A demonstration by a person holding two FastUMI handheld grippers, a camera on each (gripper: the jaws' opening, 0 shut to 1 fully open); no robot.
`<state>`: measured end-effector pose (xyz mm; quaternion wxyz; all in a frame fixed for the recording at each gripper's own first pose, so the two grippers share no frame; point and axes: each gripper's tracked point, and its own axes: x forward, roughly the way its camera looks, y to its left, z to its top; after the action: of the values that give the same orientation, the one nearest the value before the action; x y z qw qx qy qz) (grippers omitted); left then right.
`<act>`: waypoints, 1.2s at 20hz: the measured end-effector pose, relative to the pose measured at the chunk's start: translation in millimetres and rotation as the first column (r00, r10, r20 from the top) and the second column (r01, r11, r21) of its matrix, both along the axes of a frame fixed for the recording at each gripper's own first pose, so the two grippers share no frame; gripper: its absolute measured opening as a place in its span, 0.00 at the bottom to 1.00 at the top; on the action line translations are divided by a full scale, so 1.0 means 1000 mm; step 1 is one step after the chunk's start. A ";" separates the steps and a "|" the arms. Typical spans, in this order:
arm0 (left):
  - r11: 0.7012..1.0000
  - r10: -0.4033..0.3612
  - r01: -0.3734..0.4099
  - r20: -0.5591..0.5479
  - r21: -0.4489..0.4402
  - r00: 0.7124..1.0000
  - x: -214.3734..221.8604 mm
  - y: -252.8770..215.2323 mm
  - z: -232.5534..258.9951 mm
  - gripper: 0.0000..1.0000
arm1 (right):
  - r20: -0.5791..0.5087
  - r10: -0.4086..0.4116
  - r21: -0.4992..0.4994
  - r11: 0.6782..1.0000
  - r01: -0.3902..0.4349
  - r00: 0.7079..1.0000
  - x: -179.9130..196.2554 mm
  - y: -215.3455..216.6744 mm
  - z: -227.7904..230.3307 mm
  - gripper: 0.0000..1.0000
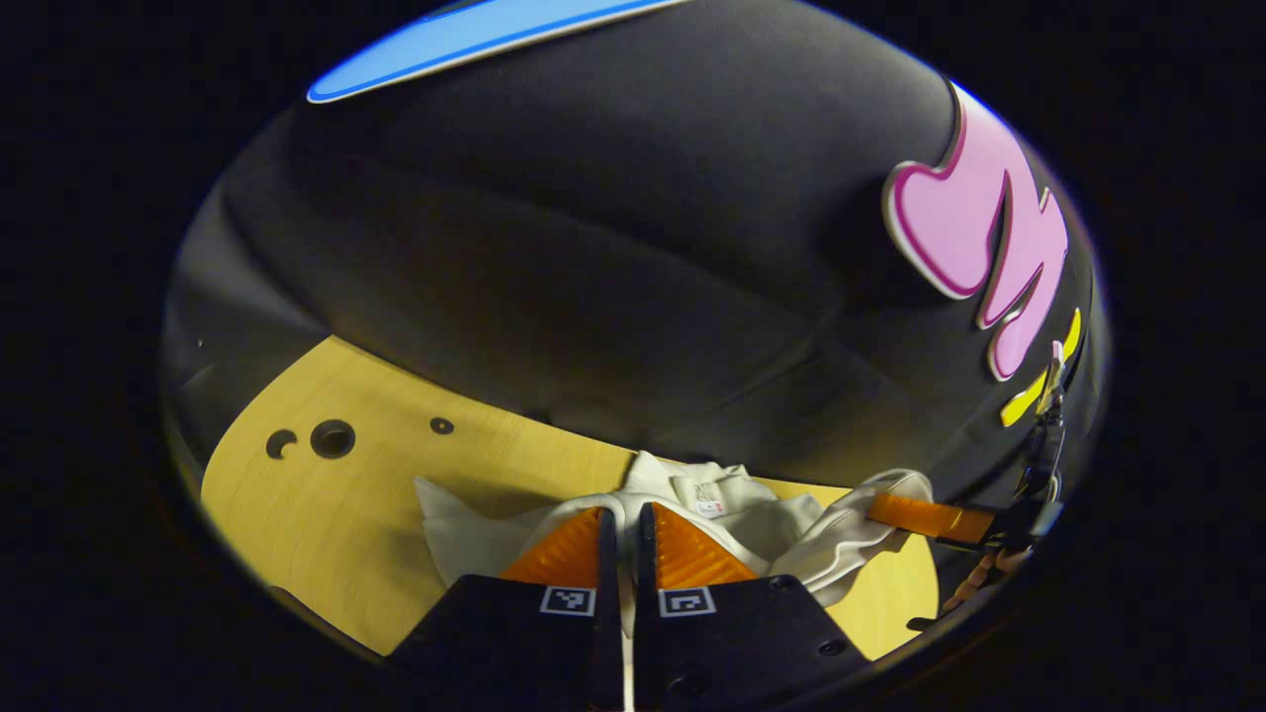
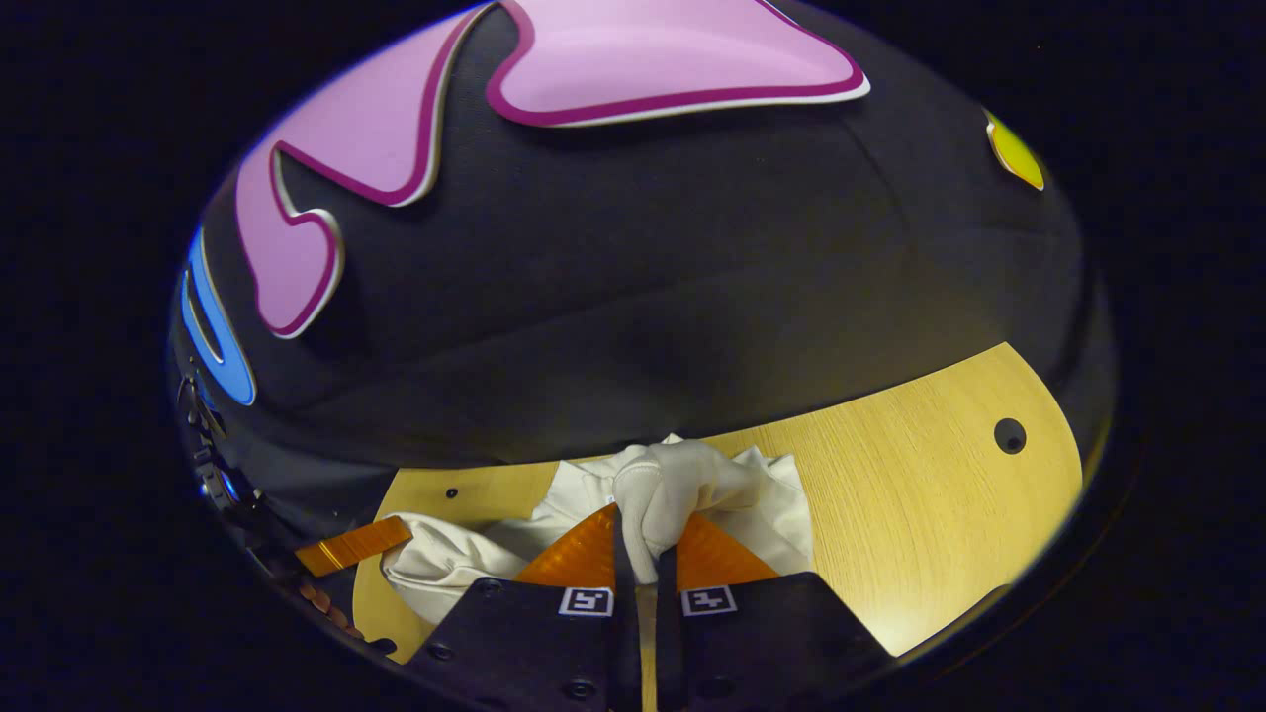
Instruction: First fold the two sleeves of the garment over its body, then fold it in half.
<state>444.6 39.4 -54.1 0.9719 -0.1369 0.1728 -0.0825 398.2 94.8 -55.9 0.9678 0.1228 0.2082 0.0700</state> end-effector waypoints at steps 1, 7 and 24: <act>1.000 0.001 -0.001 0.009 0.027 1.000 0.008 0.000 -0.005 0.12 | 0.008 -0.016 0.005 1.000 0.015 1.000 0.009 0.001 -0.006 0.15; 0.982 0.040 -0.041 0.013 0.183 0.999 0.023 0.011 -0.020 0.97 | 0.037 -0.029 -0.108 0.994 0.032 0.999 0.013 -0.016 -0.024 0.86; 0.981 0.031 -0.066 0.185 0.184 0.982 -0.126 0.027 0.081 0.98 | 0.217 -0.008 -0.208 0.977 0.055 0.976 -0.124 -0.024 0.068 0.98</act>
<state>318.3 66.1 27.3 0.9939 -0.0398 0.0875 -0.0541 274.7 70.8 11.6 0.9932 0.0135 0.1065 0.0447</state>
